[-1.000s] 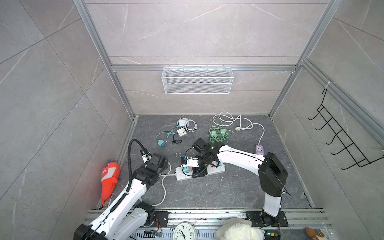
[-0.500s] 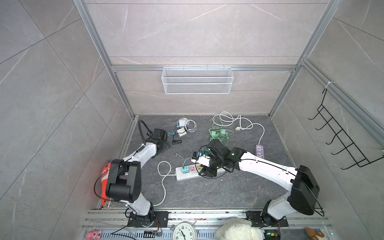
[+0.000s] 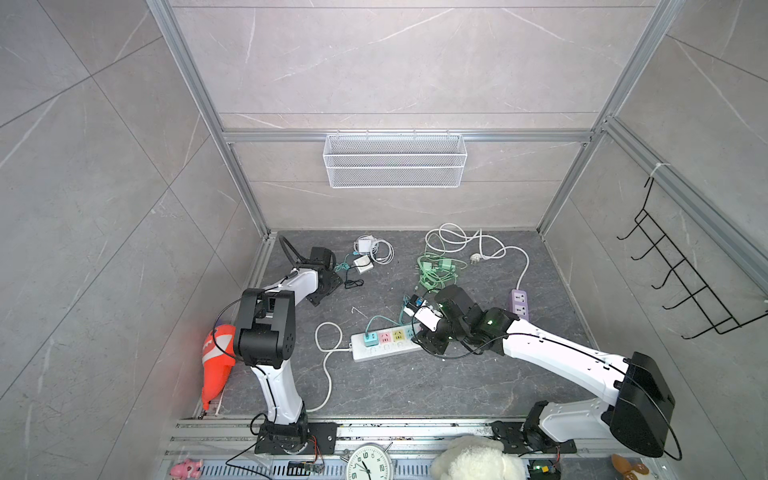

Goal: Insert the plug
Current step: 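Grasp the second teal charger with the left gripper and lift it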

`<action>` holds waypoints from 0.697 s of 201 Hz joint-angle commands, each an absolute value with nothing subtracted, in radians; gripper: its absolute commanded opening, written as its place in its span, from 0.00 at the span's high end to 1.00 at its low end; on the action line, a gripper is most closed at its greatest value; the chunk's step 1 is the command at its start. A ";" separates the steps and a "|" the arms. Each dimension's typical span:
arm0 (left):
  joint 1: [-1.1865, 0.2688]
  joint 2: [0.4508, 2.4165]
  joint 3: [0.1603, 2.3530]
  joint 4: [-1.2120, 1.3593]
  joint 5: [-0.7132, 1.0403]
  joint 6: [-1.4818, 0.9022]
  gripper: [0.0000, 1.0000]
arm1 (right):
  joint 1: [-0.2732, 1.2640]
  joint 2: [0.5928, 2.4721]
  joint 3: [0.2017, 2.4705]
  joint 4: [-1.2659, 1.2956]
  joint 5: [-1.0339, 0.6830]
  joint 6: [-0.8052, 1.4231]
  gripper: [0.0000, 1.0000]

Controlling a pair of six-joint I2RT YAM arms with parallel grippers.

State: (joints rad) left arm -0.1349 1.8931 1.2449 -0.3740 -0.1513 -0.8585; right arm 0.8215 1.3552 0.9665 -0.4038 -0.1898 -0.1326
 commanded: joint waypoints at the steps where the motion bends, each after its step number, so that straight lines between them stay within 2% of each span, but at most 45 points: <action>1: -0.132 1.922 1.269 -0.380 -0.160 -0.909 0.22 | 0.822 1.329 0.941 -0.349 -0.187 -0.095 0.48; 43: -0.128 1.934 1.269 -0.378 -0.221 -0.926 0.25 | 0.822 1.305 0.923 -0.361 -0.187 -0.097 0.48; 78: -0.127 1.971 1.285 -0.372 -0.204 -0.947 0.27 | 0.823 1.269 0.910 -0.350 -0.192 -0.101 0.48; 140: -0.125 2.009 1.339 -0.416 -0.224 -0.906 0.39 | 0.823 1.256 0.901 -0.347 -0.204 -0.098 0.49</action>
